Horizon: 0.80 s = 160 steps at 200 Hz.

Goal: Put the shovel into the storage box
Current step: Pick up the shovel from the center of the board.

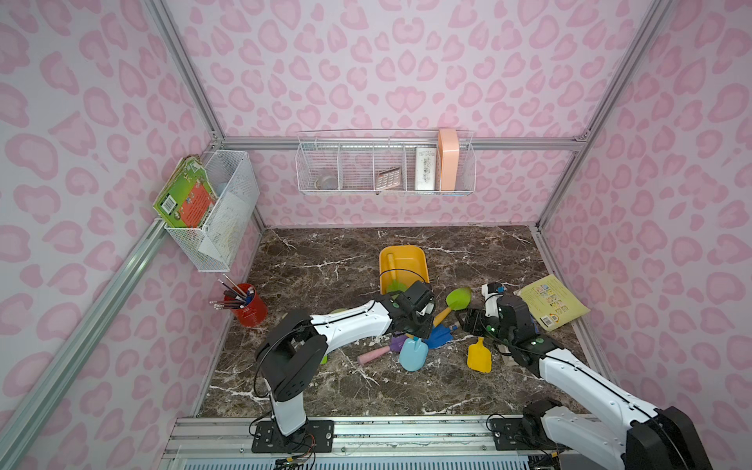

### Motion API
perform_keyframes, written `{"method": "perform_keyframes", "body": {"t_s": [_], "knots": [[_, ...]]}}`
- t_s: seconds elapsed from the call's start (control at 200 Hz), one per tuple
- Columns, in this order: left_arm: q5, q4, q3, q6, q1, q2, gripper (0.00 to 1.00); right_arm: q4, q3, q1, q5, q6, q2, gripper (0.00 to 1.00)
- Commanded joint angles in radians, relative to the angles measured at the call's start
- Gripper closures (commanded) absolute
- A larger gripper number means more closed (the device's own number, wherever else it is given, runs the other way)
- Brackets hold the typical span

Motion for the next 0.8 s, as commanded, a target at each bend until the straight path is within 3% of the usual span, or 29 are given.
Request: {"method": "perform_keyframes", "body": {"t_s": [0.0,0.46,0.796], "knots": [[0.052,0.054,0.006,-0.023,0.001,0.029,0.90,0.004,-0.001,-0.002,0.011,-0.014,-0.011,0.27],[0.126,0.101,0.052,-0.067,-0.013,0.049,0.89,-0.013,-0.009,-0.042,0.010,-0.027,-0.056,0.27],[0.048,-0.078,0.149,-0.072,-0.018,-0.031,0.88,-0.013,0.017,-0.042,0.000,-0.041,-0.046,0.27]]}}
